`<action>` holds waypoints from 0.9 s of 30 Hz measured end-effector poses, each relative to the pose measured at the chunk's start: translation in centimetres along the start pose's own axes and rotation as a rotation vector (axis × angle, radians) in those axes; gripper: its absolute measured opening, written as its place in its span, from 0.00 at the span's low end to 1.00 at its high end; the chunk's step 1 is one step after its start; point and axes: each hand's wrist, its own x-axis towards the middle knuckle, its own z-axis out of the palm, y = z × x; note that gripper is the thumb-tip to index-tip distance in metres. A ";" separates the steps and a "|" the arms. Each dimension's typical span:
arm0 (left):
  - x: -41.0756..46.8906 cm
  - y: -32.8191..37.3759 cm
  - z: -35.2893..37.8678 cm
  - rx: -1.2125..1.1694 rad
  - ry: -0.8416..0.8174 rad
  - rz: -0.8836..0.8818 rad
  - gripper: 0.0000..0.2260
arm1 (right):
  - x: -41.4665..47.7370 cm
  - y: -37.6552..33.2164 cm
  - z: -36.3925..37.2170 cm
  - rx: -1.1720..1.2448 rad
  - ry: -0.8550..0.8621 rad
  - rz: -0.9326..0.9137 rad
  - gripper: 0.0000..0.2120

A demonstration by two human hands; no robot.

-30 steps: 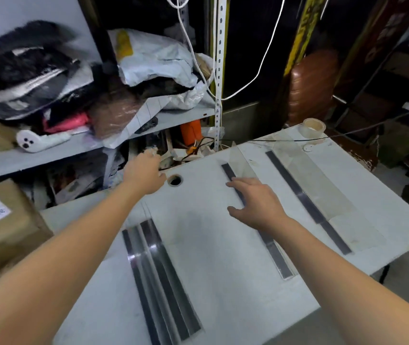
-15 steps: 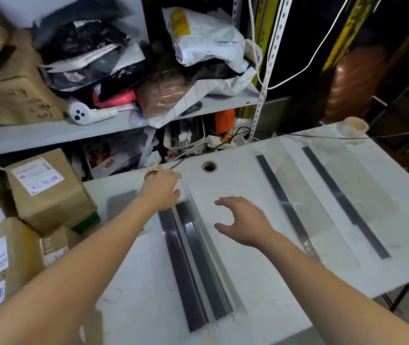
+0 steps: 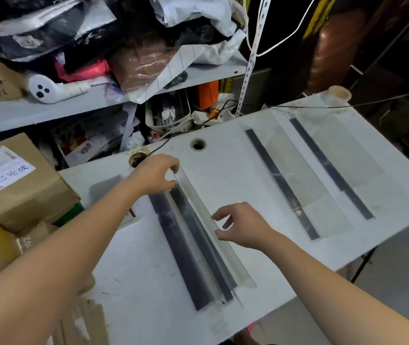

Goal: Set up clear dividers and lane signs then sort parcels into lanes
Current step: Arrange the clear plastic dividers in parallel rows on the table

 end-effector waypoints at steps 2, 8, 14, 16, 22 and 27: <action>0.7 0.0 -0.2 0.007 -0.083 0.084 0.06 | -0.7 0.6 0.3 0.044 -0.019 0.017 0.15; 2.7 0.2 -0.4 0.036 -0.180 0.145 0.02 | -2.9 2.3 0.5 0.148 -0.018 0.050 0.13; 4.8 -0.8 -0.8 -0.006 -0.110 0.132 0.02 | -4.7 4.4 0.2 0.268 -0.025 0.102 0.15; 5.5 -1.1 -0.8 -0.016 -0.100 0.132 0.03 | -5.0 5.0 0.1 0.284 -0.019 0.109 0.15; 8.1 -1.3 -0.9 -0.025 -0.043 0.172 0.03 | -5.4 5.6 -1.1 0.281 0.019 0.114 0.14; 10.6 0.0 -1.3 -0.008 -0.032 0.191 0.04 | -5.4 6.6 -2.5 0.257 0.090 0.105 0.13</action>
